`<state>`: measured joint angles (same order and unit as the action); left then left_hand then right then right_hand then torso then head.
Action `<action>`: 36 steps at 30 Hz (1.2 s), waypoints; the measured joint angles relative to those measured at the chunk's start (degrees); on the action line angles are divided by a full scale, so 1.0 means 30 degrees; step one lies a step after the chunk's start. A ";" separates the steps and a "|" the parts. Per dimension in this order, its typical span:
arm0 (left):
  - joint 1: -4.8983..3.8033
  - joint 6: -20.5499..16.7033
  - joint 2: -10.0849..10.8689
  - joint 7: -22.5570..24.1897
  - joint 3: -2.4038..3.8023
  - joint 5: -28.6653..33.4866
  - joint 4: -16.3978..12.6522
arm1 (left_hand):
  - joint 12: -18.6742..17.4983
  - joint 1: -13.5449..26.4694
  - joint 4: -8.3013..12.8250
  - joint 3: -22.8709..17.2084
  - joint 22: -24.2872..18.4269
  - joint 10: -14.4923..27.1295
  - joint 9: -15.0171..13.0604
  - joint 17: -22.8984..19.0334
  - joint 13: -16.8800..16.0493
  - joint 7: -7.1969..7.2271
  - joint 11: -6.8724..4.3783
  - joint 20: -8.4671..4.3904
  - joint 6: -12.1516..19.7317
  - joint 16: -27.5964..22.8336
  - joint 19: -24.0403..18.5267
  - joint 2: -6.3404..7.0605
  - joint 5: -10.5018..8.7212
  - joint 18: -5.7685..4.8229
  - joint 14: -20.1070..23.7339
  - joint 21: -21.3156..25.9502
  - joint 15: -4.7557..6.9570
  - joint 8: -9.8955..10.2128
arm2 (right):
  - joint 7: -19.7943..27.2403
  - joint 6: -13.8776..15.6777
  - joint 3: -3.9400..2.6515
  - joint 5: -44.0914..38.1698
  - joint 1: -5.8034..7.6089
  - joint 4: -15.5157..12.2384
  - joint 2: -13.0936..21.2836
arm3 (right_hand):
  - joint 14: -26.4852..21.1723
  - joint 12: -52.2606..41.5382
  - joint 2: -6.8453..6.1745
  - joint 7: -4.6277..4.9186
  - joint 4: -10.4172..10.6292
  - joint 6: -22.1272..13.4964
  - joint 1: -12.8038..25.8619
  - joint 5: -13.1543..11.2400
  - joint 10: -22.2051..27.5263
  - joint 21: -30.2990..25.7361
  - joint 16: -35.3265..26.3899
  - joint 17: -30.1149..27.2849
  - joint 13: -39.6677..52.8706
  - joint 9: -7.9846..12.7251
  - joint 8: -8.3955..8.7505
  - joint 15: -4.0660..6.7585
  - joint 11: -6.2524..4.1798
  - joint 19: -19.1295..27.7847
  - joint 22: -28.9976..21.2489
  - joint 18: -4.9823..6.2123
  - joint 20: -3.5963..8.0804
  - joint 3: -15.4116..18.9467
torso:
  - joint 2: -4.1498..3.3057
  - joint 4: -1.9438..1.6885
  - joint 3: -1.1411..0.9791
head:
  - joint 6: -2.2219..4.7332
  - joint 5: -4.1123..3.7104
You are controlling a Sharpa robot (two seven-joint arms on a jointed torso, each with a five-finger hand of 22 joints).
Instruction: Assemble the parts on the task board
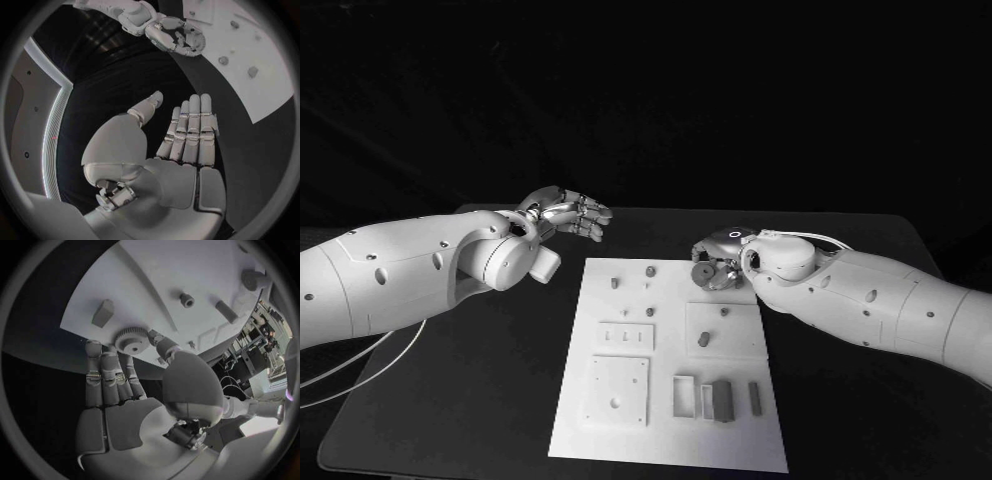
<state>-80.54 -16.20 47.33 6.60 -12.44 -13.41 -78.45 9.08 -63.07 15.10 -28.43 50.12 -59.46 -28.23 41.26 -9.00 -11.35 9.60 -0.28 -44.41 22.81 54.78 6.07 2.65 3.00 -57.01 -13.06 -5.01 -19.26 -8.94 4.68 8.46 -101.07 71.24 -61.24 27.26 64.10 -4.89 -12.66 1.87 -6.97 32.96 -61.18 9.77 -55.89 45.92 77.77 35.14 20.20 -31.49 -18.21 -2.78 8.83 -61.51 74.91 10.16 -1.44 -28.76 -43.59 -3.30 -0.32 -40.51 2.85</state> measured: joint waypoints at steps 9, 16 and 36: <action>0.0000 0.0013 0.0072 -0.0023 0.0000 -0.0013 -0.0049 | -0.0001 0.0000 0.0000 0.0000 -0.0001 0.0000 -0.0016 -0.0001 -0.0017 0.0000 0.0000 0.0000 0.0000 0.0001 0.0000 0.0000 0.0000 -0.0005 0.0000 0.0000 0.0000 0.0000 | -0.0052 -0.0038 0.0111 -0.0280 0.0055 0.0258 -0.0207 | -0.0005 -0.0164 0.0736 0.0450 -0.1180 0.0470 0.0254 -0.0001 -0.0363 0.0000 0.0000 -0.0124 0.0470 0.0356 -0.0010 0.0217 -0.0287 0.0076 0.0000 -0.0001 0.0062 0.0703 | -0.0011 -0.0026 -0.0024 | -0.0181 0.0071; -0.0003 0.0022 0.0100 -0.0052 0.0001 -0.0019 -0.0111 | -0.0001 0.0000 0.0000 0.0000 -0.0003 -0.0001 -0.0014 0.0003 -0.0015 0.0000 -0.0001 0.0001 0.0000 0.0001 0.0000 0.0000 0.0000 -0.0017 0.0000 0.0000 0.0000 0.0000 | -0.0183 -0.0136 0.0167 -0.0526 0.0060 0.0251 -0.0298 | -0.0003 -0.0147 0.0735 0.0504 -0.1372 0.0660 0.0256 -0.0001 -0.0390 0.0000 -0.0001 -0.0147 0.0591 0.0474 -0.0006 0.0220 -0.0256 0.0103 0.0000 0.0000 0.0035 0.0698 | 0.0013 0.0020 -0.0035 | -0.0264 0.0114; -0.0005 0.0032 0.0207 -0.0146 0.0004 -0.0060 -0.0217 | -0.0001 0.0000 0.0000 0.0000 0.0014 -0.0002 -0.0011 0.0033 -0.0021 -0.0068 -0.0002 0.0001 0.0068 -0.0077 0.0000 0.0000 0.0000 -0.0129 0.0000 0.0074 0.0000 0.0000 | -0.0414 -0.0012 0.0350 -0.0785 0.0092 0.0212 -0.0383 | 0.0053 0.0224 0.0706 0.1331 -0.1677 0.1510 0.0167 -0.0023 -0.0423 0.0000 -0.0001 -0.0195 0.1387 0.0821 -0.0177 0.0262 -0.0210 0.0105 0.0000 -0.0001 0.0028 0.0087 | 0.0022 0.0020 -0.0026 | -0.0326 0.0104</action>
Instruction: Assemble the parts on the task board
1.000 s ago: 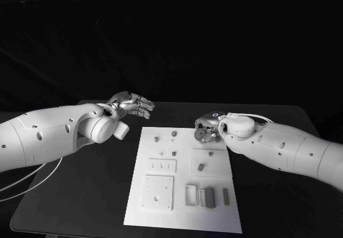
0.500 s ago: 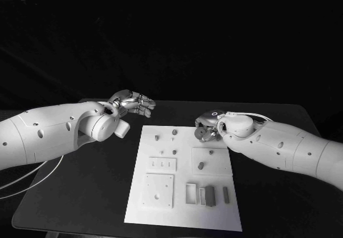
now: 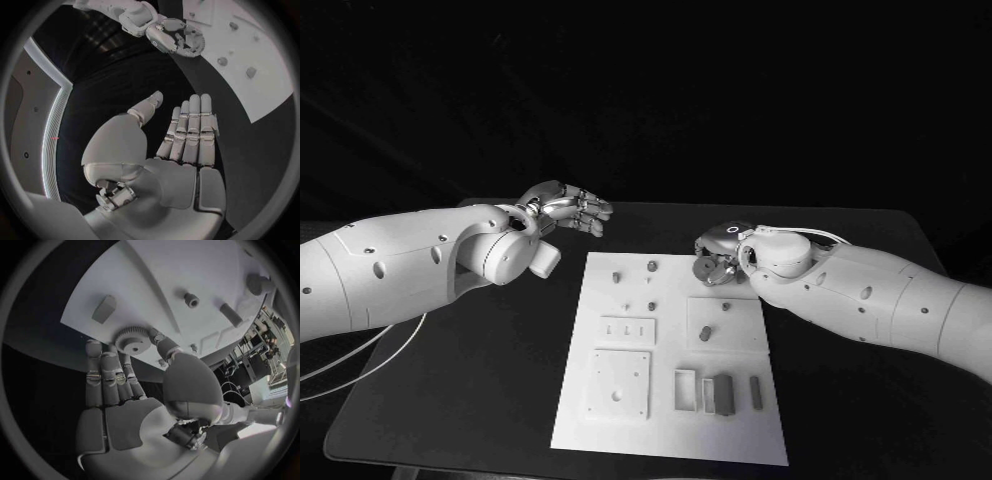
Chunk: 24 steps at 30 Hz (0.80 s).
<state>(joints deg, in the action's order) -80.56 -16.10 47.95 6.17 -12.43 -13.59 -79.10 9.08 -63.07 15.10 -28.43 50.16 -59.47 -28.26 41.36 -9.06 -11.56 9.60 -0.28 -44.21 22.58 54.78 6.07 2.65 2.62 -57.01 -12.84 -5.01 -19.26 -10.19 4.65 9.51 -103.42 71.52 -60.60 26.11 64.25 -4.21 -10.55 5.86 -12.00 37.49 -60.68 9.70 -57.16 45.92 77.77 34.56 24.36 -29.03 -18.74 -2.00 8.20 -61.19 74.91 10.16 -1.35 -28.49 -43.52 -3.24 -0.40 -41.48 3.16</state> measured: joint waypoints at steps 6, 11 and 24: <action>0.0000 -0.0012 0.0022 -0.0051 0.0000 -0.0050 -0.0036 | 0.0000 0.0000 0.0000 0.0000 -0.0001 0.0000 -0.0005 0.0019 -0.0007 0.0000 0.0000 0.0000 0.0000 0.0000 0.0000 0.0000 0.0000 -0.0023 -0.0001 0.0000 0.0000 0.0000 | 0.0327 0.0550 0.0021 0.0373 -0.0070 -0.0038 0.0141 | 0.0288 -0.0087 0.0937 -0.0197 -0.1226 0.0819 0.0082 -0.0051 -0.0289 0.0148 0.0106 -0.0053 0.0280 0.0254 -0.0352 0.0283 -0.0216 -0.0271 0.0000 -0.0008 0.0201 0.0247 | -0.0002 0.0011 -0.0011 | -0.0004 0.0018; 0.0000 -0.0019 0.0035 -0.0091 0.0000 -0.0077 -0.0043 | 0.0000 0.0000 0.0000 0.0000 -0.0002 -0.0001 -0.0016 0.0018 -0.0006 0.0000 0.0000 0.0000 0.0000 0.0000 -0.0001 0.0000 0.0000 -0.0047 -0.0001 0.0000 0.0000 0.0000 | 0.0451 0.0832 0.0038 0.0564 -0.0109 -0.0005 0.0186 | 0.0396 -0.0126 0.1157 -0.0282 -0.1388 0.1064 0.0302 0.0025 -0.0318 0.0222 0.0106 -0.0074 0.0529 0.0513 -0.0352 0.0387 -0.0239 -0.0292 0.0000 -0.0008 0.0215 0.0144 | -0.0002 0.0007 -0.0022 | -0.0020 0.0020; -0.0001 -0.0028 0.0089 -0.0143 0.0000 -0.0112 -0.0079 | -0.0073 0.0000 0.0000 0.0000 0.0016 0.0070 -0.0013 0.0061 -0.0021 0.0069 0.0069 -0.0001 0.0070 0.0002 -0.0001 0.0000 0.0000 0.0046 0.0000 0.0001 0.0000 0.0077 | 0.0417 0.1080 0.0054 0.0592 -0.0162 -0.0127 0.0270 | 0.0627 -0.0123 0.1250 -0.0280 -0.1544 0.1203 0.0395 0.0022 -0.0443 0.0295 0.0104 -0.0114 0.0375 0.1077 -0.0351 0.0494 -0.0247 -0.0455 0.0000 -0.0010 0.0240 0.0090 | 0.0000 0.0007 -0.0029 | -0.0026 -0.0037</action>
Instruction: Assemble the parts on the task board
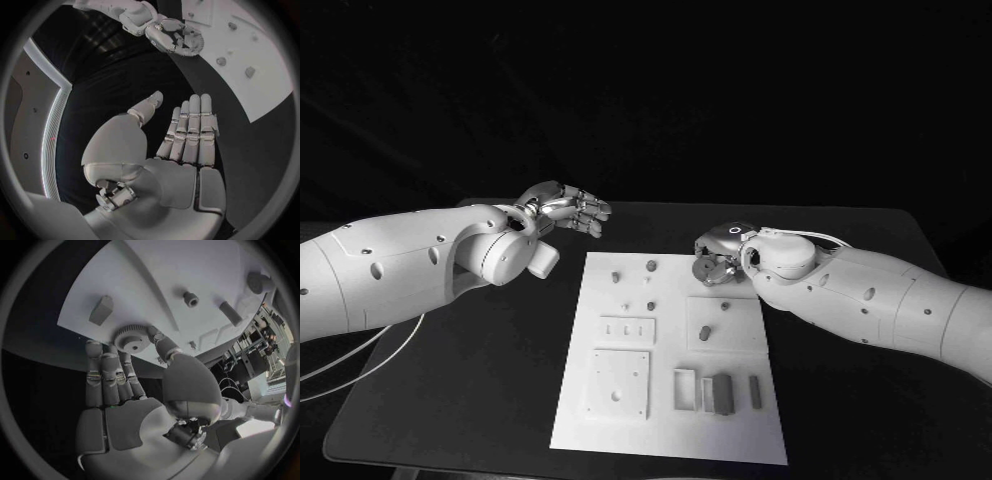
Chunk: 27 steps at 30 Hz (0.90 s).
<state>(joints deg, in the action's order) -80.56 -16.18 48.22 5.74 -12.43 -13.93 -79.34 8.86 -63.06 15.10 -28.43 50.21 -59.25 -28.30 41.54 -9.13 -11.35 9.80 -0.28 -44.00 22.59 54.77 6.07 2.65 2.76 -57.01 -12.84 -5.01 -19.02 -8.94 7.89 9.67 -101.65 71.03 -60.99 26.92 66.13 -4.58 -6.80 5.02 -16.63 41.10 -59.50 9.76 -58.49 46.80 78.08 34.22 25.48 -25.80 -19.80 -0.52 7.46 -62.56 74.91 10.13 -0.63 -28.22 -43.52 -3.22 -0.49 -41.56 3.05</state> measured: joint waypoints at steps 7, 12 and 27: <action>0.0000 -0.0007 0.0115 -0.0022 0.0000 -0.0012 -0.0024 | 0.0000 0.0000 0.0000 0.0000 -0.0001 0.0001 0.0002 0.0016 0.0002 0.0000 0.0000 0.0025 0.0000 -0.0074 -0.0025 0.0000 0.0000 0.0079 0.0000 0.0000 0.0000 0.0000 | -0.0061 0.0073 0.0050 -0.0098 -0.0063 -0.0716 0.0304 | 0.0193 0.0087 -0.0646 -0.0164 -0.0431 0.0639 -0.0645 0.0041 0.0000 0.0000 -0.0086 -0.0080 -0.0448 0.0347 0.0305 0.0123 0.0000 -0.0167 0.0000 -0.0002 -0.0035 -0.1150 | 0.0011 0.0002 0.0020 | 0.0053 -0.0033; -0.0001 -0.0014 0.0157 -0.0032 0.0000 -0.0019 -0.0052 | 0.0000 0.0000 0.0000 0.0000 -0.0002 0.0000 0.0002 0.0015 0.0003 0.0000 0.0000 -0.0042 0.0000 -0.0074 0.0043 0.0000 0.0000 0.0076 0.0000 0.0004 0.0000 0.0000 | -0.0163 0.0008 0.0146 -0.0258 0.0025 -0.1203 0.0472 | 0.0313 0.0090 -0.0698 -0.0179 -0.0432 0.0658 -0.0698 0.0041 -0.0002 0.0000 -0.0086 -0.0080 -0.0548 0.0397 0.0313 0.0108 0.0001 -0.0173 0.0000 -0.0003 -0.0038 -0.1150 | 0.0013 0.0011 0.0031 | 0.0064 -0.0035; -0.0002 -0.0027 0.0247 -0.0053 0.0000 -0.0030 -0.0095 | 0.0001 0.0000 0.0000 0.0000 0.0013 -0.0002 0.0005 0.0048 -0.0013 0.0000 -0.0002 -0.0041 -0.0001 -0.0074 0.0043 0.0000 0.0000 -0.0030 0.0000 0.0011 0.0000 0.0000 | -0.0800 -0.0193 -0.0031 -0.1127 0.0977 -0.3247 0.0599 | 0.0420 0.0165 -0.0773 -0.0202 -0.0562 0.0848 -0.0772 0.0039 -0.0004 0.0075 -0.0086 -0.0078 -0.0696 0.0540 0.0490 0.0125 0.0002 -0.0309 0.0000 -0.0001 -0.0027 -0.1281 | 0.0018 0.0004 0.0033 | 0.0146 0.0040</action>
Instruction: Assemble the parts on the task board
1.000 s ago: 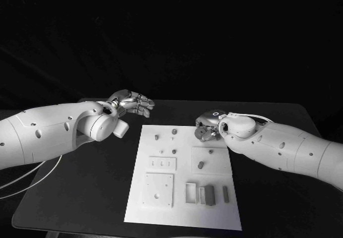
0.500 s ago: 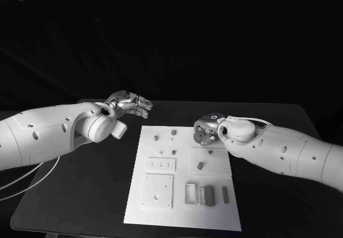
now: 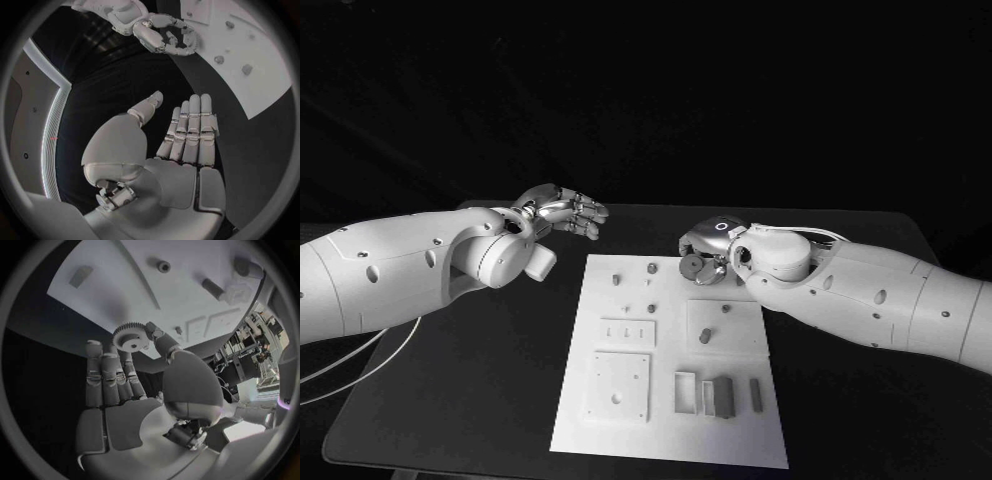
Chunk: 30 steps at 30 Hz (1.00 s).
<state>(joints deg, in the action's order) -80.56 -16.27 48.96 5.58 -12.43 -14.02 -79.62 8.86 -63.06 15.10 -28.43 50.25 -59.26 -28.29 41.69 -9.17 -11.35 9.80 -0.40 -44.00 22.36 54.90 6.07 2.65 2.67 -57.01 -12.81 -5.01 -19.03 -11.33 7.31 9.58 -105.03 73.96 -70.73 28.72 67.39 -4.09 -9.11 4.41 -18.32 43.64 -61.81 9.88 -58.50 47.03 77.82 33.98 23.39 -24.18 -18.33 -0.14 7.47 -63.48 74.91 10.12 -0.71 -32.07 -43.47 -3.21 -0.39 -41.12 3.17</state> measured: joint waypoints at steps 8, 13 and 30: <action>0.0000 -0.0002 -0.0031 -0.0001 0.0001 -0.0005 -0.0021 | 0.0000 -0.0067 0.0000 0.0000 -0.0002 -0.0001 0.0001 0.0016 0.0002 0.0000 -0.0001 0.0001 0.0000 0.0000 -0.0001 0.0066 0.0000 -0.0021 -0.0053 0.0000 -0.0053 0.0000 | -0.0300 0.0018 0.0016 -0.0693 -0.0007 -0.1002 -0.1003 | 0.0031 0.0074 -0.0074 0.0014 0.0000 0.0044 -0.0074 -0.0037 -0.0141 0.0075 0.0000 0.0000 -0.0034 0.0009 -0.0061 -0.0029 -0.0010 -0.0013 0.0000 -0.0003 -0.0004 0.0000 | 0.0002 -0.0005 -0.0002 | 0.0093 0.0022; -0.0001 -0.0002 -0.0049 -0.0003 0.0002 -0.0008 -0.0022 | 0.0000 -0.0065 -0.0053 -0.0053 0.0012 -0.0001 -0.0017 0.0015 -0.0015 0.0000 -0.0002 0.0002 0.0000 0.0000 -0.0002 0.0065 0.0000 -0.0053 -0.0053 0.0000 -0.0053 0.0000 | -0.0387 0.0138 0.0072 -0.1233 -0.0100 -0.0784 -0.1750 | 0.0058 0.0131 -0.0074 0.0015 0.0000 0.0045 -0.0075 -0.0044 -0.0165 0.0075 0.0000 0.0001 -0.0071 0.0022 -0.0062 -0.0057 -0.0032 -0.0037 0.0000 -0.0001 -0.0028 0.0000 | -0.0007 -0.0044 -0.0011 | 0.0154 0.0011; -0.0001 0.0000 -0.0195 -0.0016 0.0002 -0.0014 -0.0008 | 0.0000 -0.0064 -0.0052 -0.0053 0.0009 -0.0002 -0.0013 0.0050 -0.0012 0.0000 -0.0002 0.0003 0.0000 -0.0034 -0.0003 0.0063 0.0000 0.0009 -0.0053 0.0000 -0.0053 0.0000 | -0.0696 0.0880 0.0413 -0.2428 -0.0677 0.0457 -0.3156 | 0.0163 0.0036 -0.0127 0.0047 0.0002 0.0073 -0.0127 -0.0049 -0.0169 0.0074 0.0001 0.0019 -0.0144 0.0132 -0.0061 -0.0029 -0.0032 -0.0138 0.0000 0.0000 -0.0001 0.0002 | -0.0033 -0.0062 0.0020 | 0.0289 0.0205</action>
<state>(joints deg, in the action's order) -80.57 -16.27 48.37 5.53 -12.42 -14.06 -79.65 8.86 -63.26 14.94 -28.59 50.28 -59.26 -28.33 41.84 -9.20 -11.35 9.79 -0.39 -44.00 22.26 54.89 6.26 2.65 2.69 -57.17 -12.81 -5.17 -19.03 -13.42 9.95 10.82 -112.31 71.93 -69.36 19.25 67.88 -3.98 -9.49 4.55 -18.31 43.86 -62.19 9.73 -59.01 47.25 77.82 34.04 22.96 -23.78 -18.51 -0.23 7.38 -63.90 74.91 10.12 -0.72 -32.06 -43.57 -3.39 -0.33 -40.25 3.78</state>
